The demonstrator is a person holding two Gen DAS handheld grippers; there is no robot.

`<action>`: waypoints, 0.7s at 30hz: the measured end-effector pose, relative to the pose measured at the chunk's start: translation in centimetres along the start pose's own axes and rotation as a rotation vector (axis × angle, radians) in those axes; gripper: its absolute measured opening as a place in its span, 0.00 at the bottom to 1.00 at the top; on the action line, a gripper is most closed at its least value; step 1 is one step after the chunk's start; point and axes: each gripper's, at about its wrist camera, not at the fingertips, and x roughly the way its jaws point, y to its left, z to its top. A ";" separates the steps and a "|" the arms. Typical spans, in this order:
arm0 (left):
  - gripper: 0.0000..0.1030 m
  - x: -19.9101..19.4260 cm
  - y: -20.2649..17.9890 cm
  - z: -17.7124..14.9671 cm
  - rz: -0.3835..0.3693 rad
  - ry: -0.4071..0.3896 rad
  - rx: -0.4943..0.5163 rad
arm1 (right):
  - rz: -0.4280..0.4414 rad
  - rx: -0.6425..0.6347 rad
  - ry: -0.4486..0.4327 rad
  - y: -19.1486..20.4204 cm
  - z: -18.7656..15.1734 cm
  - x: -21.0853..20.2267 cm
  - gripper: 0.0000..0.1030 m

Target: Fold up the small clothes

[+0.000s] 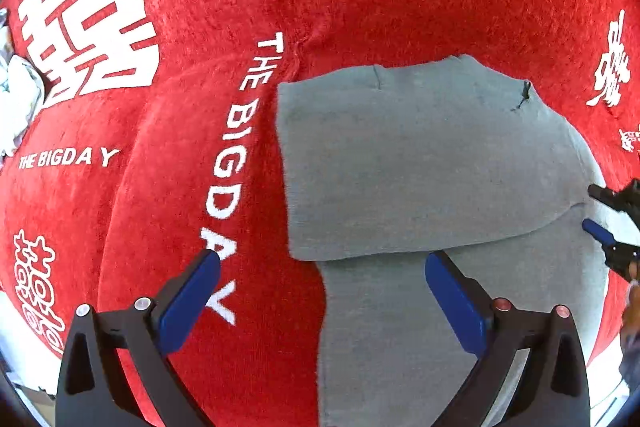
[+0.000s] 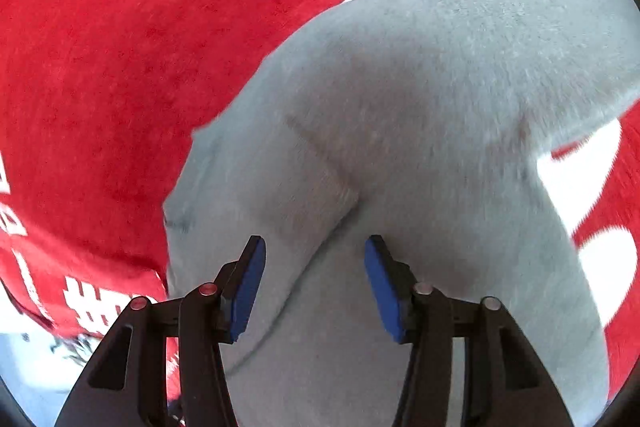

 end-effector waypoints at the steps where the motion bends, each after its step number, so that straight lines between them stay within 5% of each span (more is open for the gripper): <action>1: 1.00 0.0 -0.3 0.1 0.018 0.000 -0.001 | -0.022 -0.015 0.005 0.1 0.4 0.2 0.05; 7: 1.00 1.1 -1.5 0.8 0.026 0.068 -0.072 | -0.056 -0.039 0.049 -0.7 0.7 -0.5 0.06; 12: 1.00 2.0 -5.5 0.2 0.028 0.123 0.010 | -0.014 -0.031 0.094 -3.8 0.9 -3.3 0.09; 14: 1.00 1.9 -7.2 0.0 0.020 0.118 0.037 | 0.001 -0.019 0.090 -5.1 1.0 -4.9 0.23; 16: 1.00 1.9 -9.2 -0.2 0.011 0.119 0.062 | 0.012 0.002 0.067 -7.0 1.4 -6.9 0.56; 21: 1.00 2.1 -14.5 -0.4 -0.036 0.140 0.135 | 0.005 0.059 0.004 -11.6 2.8 -10.8 0.58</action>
